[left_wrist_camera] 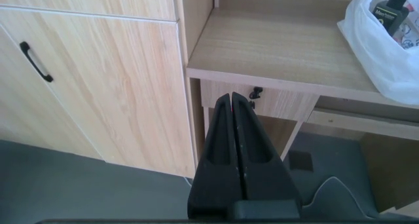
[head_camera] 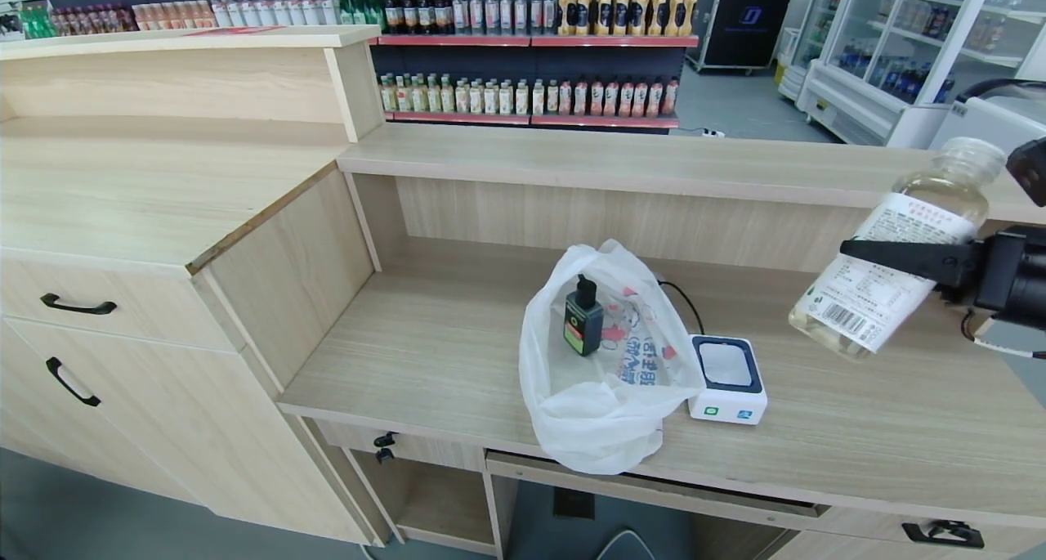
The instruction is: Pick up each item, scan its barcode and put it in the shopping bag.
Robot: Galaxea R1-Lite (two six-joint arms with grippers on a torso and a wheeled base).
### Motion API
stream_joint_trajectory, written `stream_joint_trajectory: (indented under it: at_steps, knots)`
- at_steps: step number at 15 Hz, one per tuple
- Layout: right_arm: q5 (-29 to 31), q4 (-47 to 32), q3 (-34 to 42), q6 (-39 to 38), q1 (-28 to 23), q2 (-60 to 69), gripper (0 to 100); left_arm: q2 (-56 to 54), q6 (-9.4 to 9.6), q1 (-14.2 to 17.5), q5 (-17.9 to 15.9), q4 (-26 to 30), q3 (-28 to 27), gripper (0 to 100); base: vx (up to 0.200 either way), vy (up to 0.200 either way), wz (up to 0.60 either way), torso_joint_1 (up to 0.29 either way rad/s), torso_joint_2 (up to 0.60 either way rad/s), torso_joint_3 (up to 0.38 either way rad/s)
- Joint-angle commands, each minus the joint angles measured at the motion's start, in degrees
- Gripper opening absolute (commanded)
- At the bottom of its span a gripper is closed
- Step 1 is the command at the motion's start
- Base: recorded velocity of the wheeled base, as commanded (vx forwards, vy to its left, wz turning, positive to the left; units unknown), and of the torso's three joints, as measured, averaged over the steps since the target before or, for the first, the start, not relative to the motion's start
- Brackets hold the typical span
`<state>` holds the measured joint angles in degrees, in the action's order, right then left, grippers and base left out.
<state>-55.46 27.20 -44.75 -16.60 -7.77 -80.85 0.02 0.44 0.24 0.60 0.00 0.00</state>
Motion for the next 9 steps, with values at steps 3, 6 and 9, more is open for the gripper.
stream_joint_trajectory:
  at_steps: [3,6,9]
  knots:
    - [0.0,-11.4,-4.7,-1.4,8.5,8.6,0,0.0,0.00,0.0,0.0,0.0,0.0,0,0.000,0.000,0.00,0.000,0.00,0.000]
    - [-0.2,-11.4,-5.4,-5.9,13.0,10.7,0,0.0,0.00,0.0,0.0,0.0,0.0,0,0.000,0.000,0.00,0.000,0.00,0.000]
    - [-0.1,-11.7,-6.3,-7.4,18.4,12.6,0,0.0,0.00,-0.1,0.0,0.0,0.0,0,0.000,0.000,0.00,0.000,0.00,0.000]
